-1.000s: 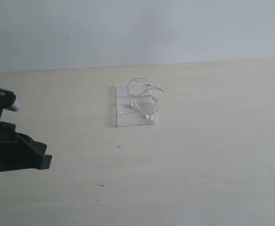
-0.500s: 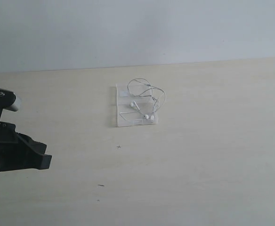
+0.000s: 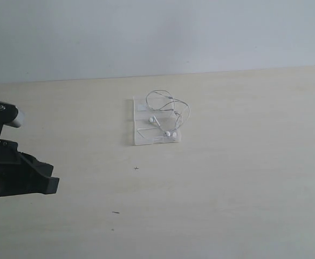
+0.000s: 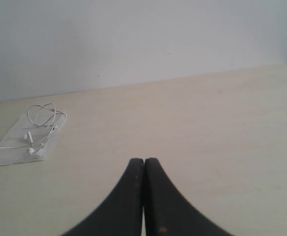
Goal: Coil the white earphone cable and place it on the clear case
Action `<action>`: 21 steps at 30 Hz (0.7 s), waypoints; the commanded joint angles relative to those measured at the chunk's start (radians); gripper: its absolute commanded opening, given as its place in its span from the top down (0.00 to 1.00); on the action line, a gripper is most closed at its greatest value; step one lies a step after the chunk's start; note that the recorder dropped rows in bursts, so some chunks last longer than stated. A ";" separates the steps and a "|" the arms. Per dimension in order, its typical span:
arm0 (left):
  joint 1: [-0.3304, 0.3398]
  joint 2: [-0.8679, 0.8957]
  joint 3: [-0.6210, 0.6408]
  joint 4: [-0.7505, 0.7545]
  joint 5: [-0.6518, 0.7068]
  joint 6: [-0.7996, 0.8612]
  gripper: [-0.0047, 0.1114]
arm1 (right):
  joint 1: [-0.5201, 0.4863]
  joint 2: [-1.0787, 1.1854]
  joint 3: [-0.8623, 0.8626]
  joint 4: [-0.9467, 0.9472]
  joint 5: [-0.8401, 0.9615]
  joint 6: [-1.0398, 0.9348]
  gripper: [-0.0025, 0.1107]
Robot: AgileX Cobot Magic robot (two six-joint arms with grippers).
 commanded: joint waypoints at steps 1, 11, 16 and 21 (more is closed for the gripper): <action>-0.003 0.006 0.003 -0.002 0.011 0.002 0.96 | -0.008 -0.006 0.004 -0.003 -0.004 -0.011 0.98; -0.003 0.006 0.003 -0.002 0.011 0.002 0.96 | -0.008 -0.006 0.004 -0.003 -0.004 -0.011 0.98; -0.003 -0.006 0.003 -0.001 0.014 0.030 0.96 | -0.008 -0.006 0.004 -0.003 -0.004 -0.011 0.98; -0.003 -0.106 0.003 -0.001 0.105 0.030 0.96 | -0.008 -0.006 0.004 -0.003 -0.004 -0.011 0.98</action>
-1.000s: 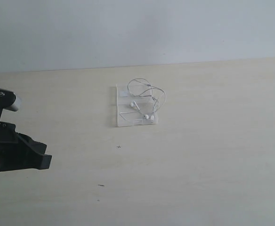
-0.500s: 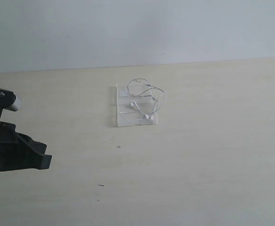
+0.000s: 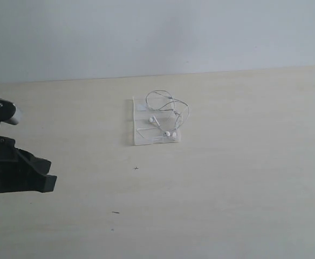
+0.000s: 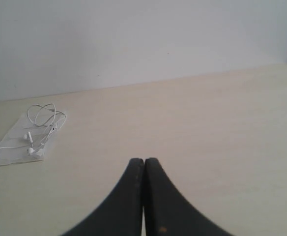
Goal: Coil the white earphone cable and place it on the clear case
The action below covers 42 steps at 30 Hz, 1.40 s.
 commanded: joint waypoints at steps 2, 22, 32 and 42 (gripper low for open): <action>-0.003 -0.147 0.003 -0.001 0.161 -0.033 0.96 | -0.008 -0.006 0.004 -0.003 -0.004 -0.011 0.98; 0.178 -1.015 0.032 -0.399 0.177 -0.192 0.96 | -0.008 -0.006 0.004 -0.003 -0.004 -0.011 0.98; 0.178 -1.037 0.032 -0.430 0.109 0.290 0.96 | -0.008 -0.006 0.004 -0.003 -0.004 -0.011 0.98; 0.178 -1.037 0.032 -1.167 0.334 1.397 0.96 | -0.008 -0.006 0.004 -0.003 -0.004 -0.011 0.98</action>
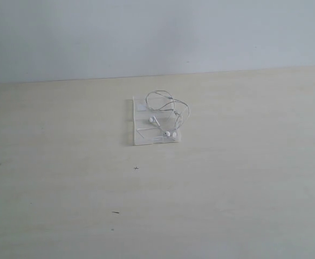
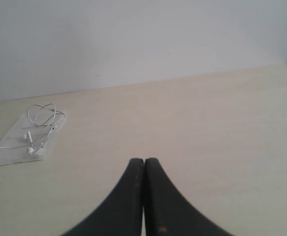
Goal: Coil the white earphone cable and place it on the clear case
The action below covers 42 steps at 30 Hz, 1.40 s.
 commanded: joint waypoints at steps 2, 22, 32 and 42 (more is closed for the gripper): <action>0.002 -0.006 0.002 -0.552 0.203 0.442 0.96 | -0.008 -0.006 0.004 -0.003 -0.005 -0.008 0.98; 0.042 -0.251 0.324 -0.891 0.066 0.501 0.96 | -0.008 -0.006 0.004 -0.003 -0.005 -0.008 0.98; 0.070 -0.316 0.450 -0.923 0.061 0.501 0.96 | -0.008 -0.006 0.004 -0.003 -0.005 -0.008 0.98; 0.070 -0.316 0.450 -0.929 0.160 0.671 0.96 | -0.008 -0.006 0.004 -0.003 -0.005 -0.008 0.98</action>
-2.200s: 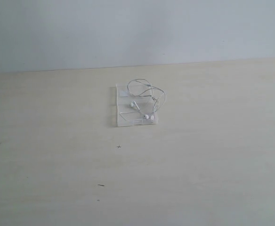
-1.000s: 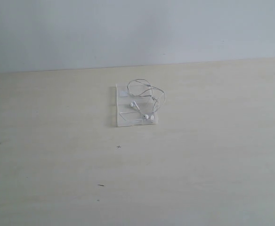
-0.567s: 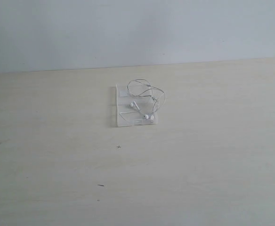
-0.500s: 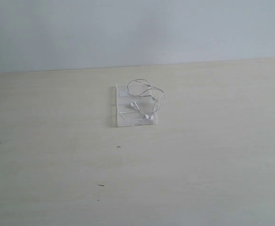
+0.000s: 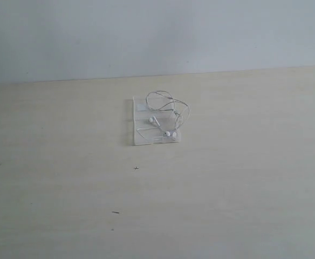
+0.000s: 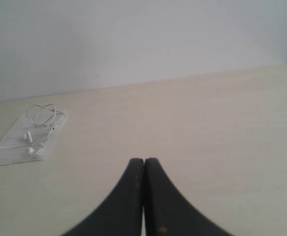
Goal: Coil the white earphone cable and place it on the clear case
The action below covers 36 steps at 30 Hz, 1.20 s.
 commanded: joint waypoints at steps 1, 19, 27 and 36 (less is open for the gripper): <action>0.002 -0.007 0.003 -0.021 0.057 -0.021 0.96 | -0.008 -0.006 0.004 -0.003 -0.005 -0.008 0.98; 0.002 -0.007 0.003 -0.209 0.165 -0.053 0.96 | -0.008 -0.006 0.004 -0.003 -0.005 -0.008 0.98; 0.002 -0.007 0.003 -0.253 0.167 0.101 0.96 | -0.008 -0.006 0.004 -0.003 -0.005 -0.008 0.98; 0.018 -0.007 0.003 -0.292 0.171 0.069 0.96 | -0.008 -0.006 0.004 -0.003 -0.005 -0.008 0.98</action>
